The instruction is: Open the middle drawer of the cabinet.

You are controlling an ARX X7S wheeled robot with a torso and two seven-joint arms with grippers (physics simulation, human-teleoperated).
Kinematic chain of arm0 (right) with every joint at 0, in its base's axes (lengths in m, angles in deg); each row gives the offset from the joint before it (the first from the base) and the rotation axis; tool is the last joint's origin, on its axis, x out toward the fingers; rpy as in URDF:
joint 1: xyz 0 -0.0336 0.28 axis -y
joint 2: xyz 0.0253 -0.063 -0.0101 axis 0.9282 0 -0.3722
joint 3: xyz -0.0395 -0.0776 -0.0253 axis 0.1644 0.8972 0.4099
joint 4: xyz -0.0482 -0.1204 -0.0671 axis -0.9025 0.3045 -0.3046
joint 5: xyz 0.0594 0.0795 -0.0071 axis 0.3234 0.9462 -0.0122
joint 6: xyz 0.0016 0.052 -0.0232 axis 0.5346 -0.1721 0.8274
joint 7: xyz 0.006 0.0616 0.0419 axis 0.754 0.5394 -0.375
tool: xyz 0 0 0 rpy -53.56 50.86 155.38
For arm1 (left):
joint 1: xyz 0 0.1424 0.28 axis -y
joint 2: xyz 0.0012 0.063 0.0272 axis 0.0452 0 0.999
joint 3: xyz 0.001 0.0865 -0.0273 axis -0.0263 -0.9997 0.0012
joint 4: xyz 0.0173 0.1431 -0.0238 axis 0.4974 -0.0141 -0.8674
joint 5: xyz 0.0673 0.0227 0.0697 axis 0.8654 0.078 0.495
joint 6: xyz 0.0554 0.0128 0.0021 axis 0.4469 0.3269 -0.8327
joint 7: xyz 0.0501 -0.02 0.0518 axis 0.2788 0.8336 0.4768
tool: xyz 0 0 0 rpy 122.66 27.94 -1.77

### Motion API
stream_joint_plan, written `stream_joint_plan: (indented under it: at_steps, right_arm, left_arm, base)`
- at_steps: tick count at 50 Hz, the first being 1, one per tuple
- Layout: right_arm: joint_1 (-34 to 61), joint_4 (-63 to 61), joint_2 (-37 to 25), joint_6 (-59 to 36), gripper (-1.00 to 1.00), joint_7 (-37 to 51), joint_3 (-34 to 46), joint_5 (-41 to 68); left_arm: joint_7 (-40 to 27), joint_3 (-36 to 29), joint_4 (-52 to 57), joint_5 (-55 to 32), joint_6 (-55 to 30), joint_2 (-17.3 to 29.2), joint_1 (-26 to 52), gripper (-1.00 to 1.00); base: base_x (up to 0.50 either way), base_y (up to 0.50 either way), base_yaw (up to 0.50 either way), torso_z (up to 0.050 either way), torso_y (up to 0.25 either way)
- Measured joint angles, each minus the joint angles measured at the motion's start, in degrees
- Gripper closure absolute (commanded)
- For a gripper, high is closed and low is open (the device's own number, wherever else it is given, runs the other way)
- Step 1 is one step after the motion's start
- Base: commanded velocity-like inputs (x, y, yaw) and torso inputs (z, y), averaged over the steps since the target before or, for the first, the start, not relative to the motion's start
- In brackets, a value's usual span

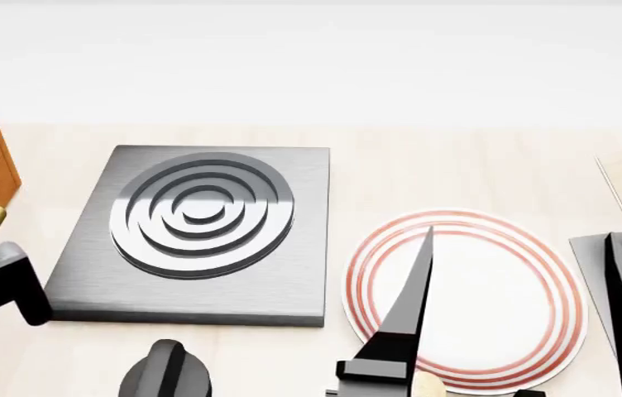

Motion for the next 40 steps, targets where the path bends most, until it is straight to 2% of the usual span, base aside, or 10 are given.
stream_joint_plan:
  at_steps: [19, 40]
  right_arm:
    - [0.60, 0.05, 0.14, 0.01, -1.00, 0.21, 0.72, 0.00]
    - [0.86, 0.39, 0.06, 0.53, -1.00, 0.19, 1.22, -0.05]
  left_arm:
    - [0.00, -0.01, -13.68, -0.36, 7.23, -4.96, -0.34, -1.00]
    - [0.00, 1.17, -20.38, -1.35, 8.16, -6.91, 0.21, -1.00]
  base:
    - [0.00, 0.00, 0.00, 0.000, 0.000]
    - [0.00, 0.00, 0.00, 0.000, 0.000]
